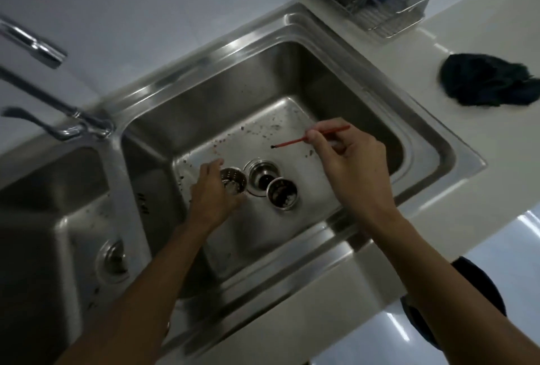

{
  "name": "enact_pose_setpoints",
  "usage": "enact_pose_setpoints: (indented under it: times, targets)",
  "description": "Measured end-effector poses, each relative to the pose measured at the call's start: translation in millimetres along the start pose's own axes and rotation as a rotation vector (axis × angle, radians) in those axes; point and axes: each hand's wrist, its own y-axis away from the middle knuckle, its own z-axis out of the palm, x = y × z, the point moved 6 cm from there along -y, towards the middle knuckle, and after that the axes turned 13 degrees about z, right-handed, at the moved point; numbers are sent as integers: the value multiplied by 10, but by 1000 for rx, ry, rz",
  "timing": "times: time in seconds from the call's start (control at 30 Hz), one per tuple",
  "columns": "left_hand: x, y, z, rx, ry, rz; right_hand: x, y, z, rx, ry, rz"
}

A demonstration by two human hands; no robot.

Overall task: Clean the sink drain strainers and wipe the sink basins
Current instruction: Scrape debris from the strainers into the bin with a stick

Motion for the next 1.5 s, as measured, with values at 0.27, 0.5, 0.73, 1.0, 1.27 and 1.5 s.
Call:
enact_pose_setpoints:
  times: [0.27, 0.5, 0.73, 1.0, 1.27, 1.5]
  targets:
    - [-332, -259, 365, -134, -78, 66, 231, -80, 353, -106, 233, 54]
    - [-425, -420, 421, -59, -110, 93, 275, -117, 414, -90, 261, 79]
    - [-352, -341, 460, -117, -257, 282, 270, -124, 510, -87, 296, 83]
    - [298, -310, 854, -262, -503, 699, 322, -91, 436, -42, 394, 61]
    - [478, -322, 908, -266, -430, 525, 359, 15, 29, -2, 361, 52]
    - [1699, -245, 262, -59, -62, 616, 96, 291, -813, 115, 124, 18]
